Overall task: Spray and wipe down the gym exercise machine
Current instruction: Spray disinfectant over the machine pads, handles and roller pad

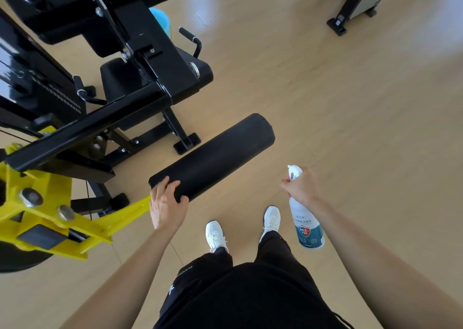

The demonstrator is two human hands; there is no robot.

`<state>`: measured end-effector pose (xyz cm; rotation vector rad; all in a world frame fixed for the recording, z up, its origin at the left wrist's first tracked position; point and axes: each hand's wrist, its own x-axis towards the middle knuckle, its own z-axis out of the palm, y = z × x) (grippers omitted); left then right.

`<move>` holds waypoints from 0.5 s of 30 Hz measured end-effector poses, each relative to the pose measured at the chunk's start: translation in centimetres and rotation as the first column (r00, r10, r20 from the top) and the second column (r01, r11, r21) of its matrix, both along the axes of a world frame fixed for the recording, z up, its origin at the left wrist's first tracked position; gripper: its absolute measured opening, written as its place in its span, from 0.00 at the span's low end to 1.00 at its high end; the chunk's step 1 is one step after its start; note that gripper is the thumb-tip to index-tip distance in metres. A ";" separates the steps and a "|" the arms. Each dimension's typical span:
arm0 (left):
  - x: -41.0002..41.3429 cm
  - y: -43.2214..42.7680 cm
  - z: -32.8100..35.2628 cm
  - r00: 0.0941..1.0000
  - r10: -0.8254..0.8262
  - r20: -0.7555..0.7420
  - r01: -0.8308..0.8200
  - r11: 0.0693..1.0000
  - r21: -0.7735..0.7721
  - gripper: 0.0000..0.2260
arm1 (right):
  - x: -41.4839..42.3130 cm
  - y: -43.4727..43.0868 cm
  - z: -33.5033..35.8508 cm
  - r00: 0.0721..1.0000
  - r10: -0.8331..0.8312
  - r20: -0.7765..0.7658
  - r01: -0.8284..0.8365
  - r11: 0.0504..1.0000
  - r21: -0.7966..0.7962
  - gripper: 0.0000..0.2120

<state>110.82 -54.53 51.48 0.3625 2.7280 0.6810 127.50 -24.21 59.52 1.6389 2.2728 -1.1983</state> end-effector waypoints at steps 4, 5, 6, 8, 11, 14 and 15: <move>-2.5 0.4 0.2 0.996 0.017 0.093 -0.003 0.989 -0.146 0.31 | 0.2 0.4 0.3 0.998 0.065 -0.011 -0.065 0.998 0.007 0.09; -2.8 0.3 0.0 0.990 -0.001 0.139 0.026 0.983 -0.181 0.34 | 0.2 0.4 0.4 0.997 0.072 -0.016 -0.072 0.997 0.007 0.08; -2.9 0.3 -0.3 0.984 -0.026 0.179 0.063 0.976 -0.206 0.36 | 0.2 0.4 0.4 0.998 0.068 -0.016 -0.068 0.998 -0.001 0.07; -2.7 0.0 -0.8 0.977 -0.070 0.203 0.118 0.965 -0.235 0.38 | 0.2 0.3 0.5 0.998 0.059 -0.008 -0.059 0.998 -0.021 0.04; -2.0 -0.6 -0.8 0.981 -0.101 0.168 0.143 0.956 -0.256 0.37 | 0.0 0.2 0.6 0.997 0.077 0.009 -0.077 0.997 -0.032 0.05; -0.3 -1.1 -0.7 0.982 -0.129 0.140 0.164 0.946 -0.279 0.36 | -0.3 0.2 0.7 0.994 0.111 -0.016 -0.111 0.993 -0.034 0.07; 0.5 -1.2 -0.8 0.982 -0.126 0.140 0.161 0.947 -0.276 0.35 | -0.4 0.1 0.7 0.991 0.131 -0.016 -0.131 0.991 -0.022 0.09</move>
